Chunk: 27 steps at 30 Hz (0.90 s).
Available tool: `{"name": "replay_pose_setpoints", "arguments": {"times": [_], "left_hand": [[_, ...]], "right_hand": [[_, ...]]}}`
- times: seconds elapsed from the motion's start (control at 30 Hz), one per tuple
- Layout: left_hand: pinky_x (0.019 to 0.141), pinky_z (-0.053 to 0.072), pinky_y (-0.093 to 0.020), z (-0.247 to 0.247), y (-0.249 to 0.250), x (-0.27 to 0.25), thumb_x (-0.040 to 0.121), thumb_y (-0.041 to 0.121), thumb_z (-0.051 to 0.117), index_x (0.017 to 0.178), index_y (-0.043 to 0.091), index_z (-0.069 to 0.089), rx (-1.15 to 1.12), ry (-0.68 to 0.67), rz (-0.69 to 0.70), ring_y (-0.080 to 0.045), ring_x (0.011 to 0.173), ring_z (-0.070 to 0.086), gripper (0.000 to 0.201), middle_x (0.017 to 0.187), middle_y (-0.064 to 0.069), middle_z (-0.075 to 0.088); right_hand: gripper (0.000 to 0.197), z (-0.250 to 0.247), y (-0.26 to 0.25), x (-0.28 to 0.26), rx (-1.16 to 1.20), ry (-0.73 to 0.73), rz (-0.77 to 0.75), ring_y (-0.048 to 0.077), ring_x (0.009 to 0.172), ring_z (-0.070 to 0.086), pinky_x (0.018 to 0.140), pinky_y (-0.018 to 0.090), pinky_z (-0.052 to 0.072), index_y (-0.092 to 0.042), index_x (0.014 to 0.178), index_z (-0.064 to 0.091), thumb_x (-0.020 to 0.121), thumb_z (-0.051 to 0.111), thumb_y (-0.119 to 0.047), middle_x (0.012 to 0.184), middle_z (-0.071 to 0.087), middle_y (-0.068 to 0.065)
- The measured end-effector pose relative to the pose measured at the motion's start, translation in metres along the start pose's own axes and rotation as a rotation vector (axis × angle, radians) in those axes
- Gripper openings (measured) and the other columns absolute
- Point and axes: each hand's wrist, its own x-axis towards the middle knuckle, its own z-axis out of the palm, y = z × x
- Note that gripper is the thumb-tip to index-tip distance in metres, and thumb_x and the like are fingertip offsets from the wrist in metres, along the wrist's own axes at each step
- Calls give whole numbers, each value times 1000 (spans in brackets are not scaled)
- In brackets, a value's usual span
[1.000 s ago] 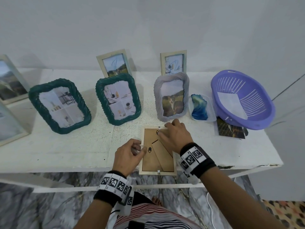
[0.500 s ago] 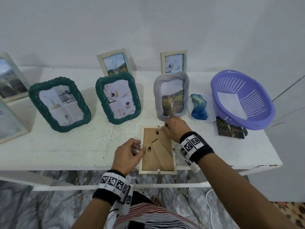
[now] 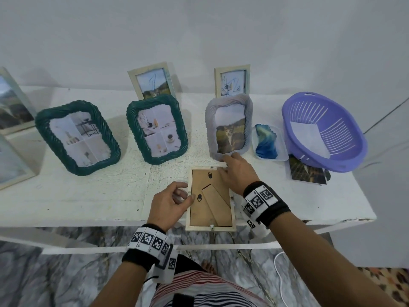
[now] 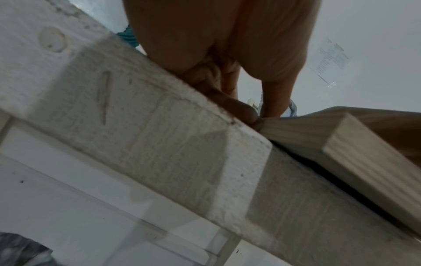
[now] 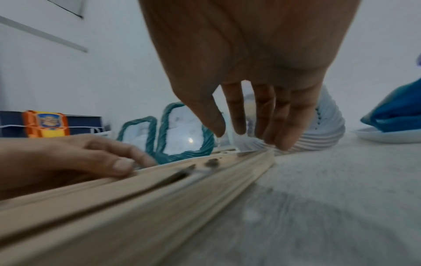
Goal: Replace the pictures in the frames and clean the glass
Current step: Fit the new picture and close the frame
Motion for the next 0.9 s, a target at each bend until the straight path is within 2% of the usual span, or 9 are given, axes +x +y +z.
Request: {"name": "replay_pose_setpoints", "arguments": {"times": [0.03,0.1,0.2,0.27,0.37,0.43,0.67,0.8,0.9], "left_hand": [[65,49,-15,0,0,0,79,30,81,99,29,67,-8,1,-6,-7,63,61,25,75,9,67],[66,51,-17,0,0,1,79,31,81,99,29,67,-16,1,-17,-7,63,61,25,75,8,68],[66,51,-17,0,-1,1,79,34,81,100,29,67,-15,-4,-20,-7,64,62,26,76,8,68],[65,51,-17,0,-1,1,79,35,81,100,29,67,-8,-8,-19,-7,64,62,26,76,8,68],[65,50,-15,0,0,2,79,34,81,100,29,67,-2,-5,-15,-6,64,62,25,76,8,69],[66,51,-17,0,0,2,79,34,81,99,30,67,-3,-2,-17,-6,63,62,25,75,8,68],[70,58,-35,0,-3,2,78,34,81,98,32,67,-20,-14,-31,-11,63,63,25,74,8,68],[71,57,-32,0,-3,2,79,32,81,100,29,67,-20,-9,-22,-9,63,62,25,75,7,68],[71,56,-31,0,-2,1,79,32,81,101,27,67,-22,-4,-21,-10,63,61,26,76,6,68]], "right_hand": [[32,3,-1,-11,-14,47,-34,29,98,54,79,38,49,-12,121,58,92,55,-25,109,55,11],[25,9,-5,-37,-15,145,-114,28,91,53,70,41,51,-11,110,61,90,59,-25,102,55,10],[14,14,-13,-78,-38,230,-283,23,72,52,58,36,50,-10,85,62,83,67,-23,85,57,6],[19,19,-16,-101,-76,192,-333,19,69,48,57,32,48,-14,78,60,83,65,-31,82,56,2],[31,29,-13,-121,-147,142,-335,18,73,46,60,31,44,-18,78,59,82,59,-49,85,54,0],[35,36,-12,-128,-204,116,-334,20,76,48,63,32,43,-18,80,60,80,58,-53,87,54,1],[12,47,-12,-128,-154,115,-362,20,82,45,68,35,44,-21,91,60,84,60,-30,93,51,0],[15,47,-13,-129,-139,103,-385,20,82,43,69,33,39,-27,97,57,83,60,-23,92,48,1],[15,45,-13,-128,-158,89,-407,20,83,41,69,32,36,-27,96,59,83,61,-19,92,47,2]]}}
